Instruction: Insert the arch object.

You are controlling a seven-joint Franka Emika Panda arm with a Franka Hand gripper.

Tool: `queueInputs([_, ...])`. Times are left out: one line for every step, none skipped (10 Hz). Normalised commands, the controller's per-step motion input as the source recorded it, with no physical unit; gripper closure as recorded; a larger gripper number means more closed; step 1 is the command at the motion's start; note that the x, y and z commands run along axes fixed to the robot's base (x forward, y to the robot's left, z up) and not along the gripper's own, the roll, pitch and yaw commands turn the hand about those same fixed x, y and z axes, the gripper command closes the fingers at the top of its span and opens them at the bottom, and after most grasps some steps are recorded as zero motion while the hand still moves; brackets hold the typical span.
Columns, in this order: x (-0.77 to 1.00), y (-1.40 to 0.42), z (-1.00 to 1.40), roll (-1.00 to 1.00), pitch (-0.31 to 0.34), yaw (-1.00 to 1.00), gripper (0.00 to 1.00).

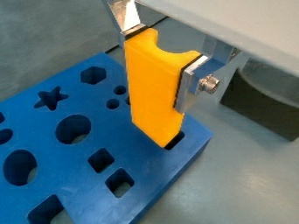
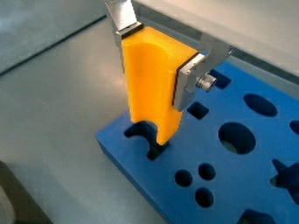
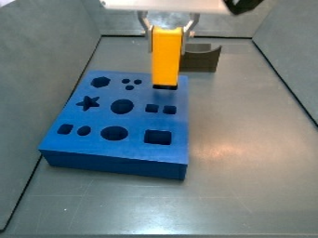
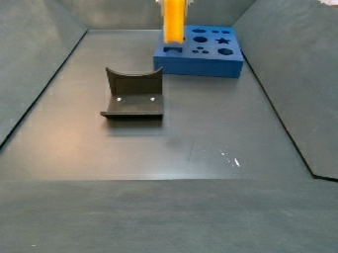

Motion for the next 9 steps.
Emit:
queueInputs([-0.05, 0.08, -0.25, 0.05, 0.006, -0.11, 1.0])
queueInputs([0.0, 0.12, -0.24, 0.02, 0.01, -0.15, 1.0])
queueInputs([0.0, 0.13, -0.22, 0.01, 0.013, -0.17, 1.0])
queueInputs([0.01, 0.14, -0.2, 0.01, 0.036, -0.19, 1.0])
queueInputs([0.13, 0.09, -0.21, 0.0, 0.047, -0.2, 1.0])
queueInputs([0.18, 0.06, -0.21, 0.0, 0.049, -0.22, 1.0])
queueInputs([0.25, 0.03, -0.2, 0.0, 0.059, -0.25, 1.0])
queueInputs([0.23, 0.0, -0.25, 0.0, 0.036, -0.18, 1.0])
queueInputs([0.19, 0.0, -0.27, -0.03, 0.02, -0.09, 1.0])
